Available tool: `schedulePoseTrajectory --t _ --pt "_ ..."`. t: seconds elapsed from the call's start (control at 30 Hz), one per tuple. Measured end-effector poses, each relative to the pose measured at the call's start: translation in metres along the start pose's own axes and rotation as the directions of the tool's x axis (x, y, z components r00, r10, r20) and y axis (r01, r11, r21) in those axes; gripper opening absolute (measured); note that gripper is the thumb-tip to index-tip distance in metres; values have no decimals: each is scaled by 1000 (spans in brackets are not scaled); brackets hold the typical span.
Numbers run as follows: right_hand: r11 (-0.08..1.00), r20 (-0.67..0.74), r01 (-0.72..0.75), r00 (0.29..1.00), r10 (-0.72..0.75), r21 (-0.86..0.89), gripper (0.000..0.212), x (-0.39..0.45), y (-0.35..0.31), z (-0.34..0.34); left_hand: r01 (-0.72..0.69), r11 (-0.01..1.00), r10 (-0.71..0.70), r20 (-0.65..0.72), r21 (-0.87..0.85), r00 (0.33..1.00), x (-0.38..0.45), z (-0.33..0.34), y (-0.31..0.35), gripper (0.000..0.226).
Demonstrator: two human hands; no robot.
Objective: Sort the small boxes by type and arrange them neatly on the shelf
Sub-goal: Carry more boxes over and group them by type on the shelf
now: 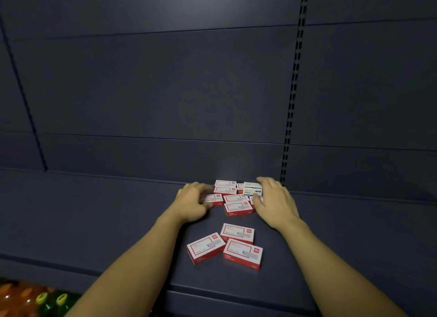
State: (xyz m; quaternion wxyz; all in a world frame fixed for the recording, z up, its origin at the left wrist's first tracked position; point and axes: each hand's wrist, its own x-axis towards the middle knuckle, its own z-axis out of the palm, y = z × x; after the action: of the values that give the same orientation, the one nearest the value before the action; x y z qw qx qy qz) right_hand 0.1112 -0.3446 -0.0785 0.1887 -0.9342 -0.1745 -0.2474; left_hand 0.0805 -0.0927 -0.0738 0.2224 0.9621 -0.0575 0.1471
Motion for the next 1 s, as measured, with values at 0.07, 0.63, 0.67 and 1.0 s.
schedulePoseTrajectory --t 0.07,0.63,0.67,1.0 --pt "1000 10 7 1000 -7 -20 52 -1 0 1 -31 999 31 -5 -26 1000 -1 1 0 48" --pt "996 27 -78 996 79 -42 57 4 2 1 -100 994 94 -123 -48 988 -6 -2 2 51" --pt "996 27 -84 996 85 -40 55 5 2 1 -99 994 95 -106 -34 990 -5 -2 2 53" --pt "987 1 -90 996 91 136 38 5 7 0 -127 991 123 -106 -30 987 -6 1 0 42"
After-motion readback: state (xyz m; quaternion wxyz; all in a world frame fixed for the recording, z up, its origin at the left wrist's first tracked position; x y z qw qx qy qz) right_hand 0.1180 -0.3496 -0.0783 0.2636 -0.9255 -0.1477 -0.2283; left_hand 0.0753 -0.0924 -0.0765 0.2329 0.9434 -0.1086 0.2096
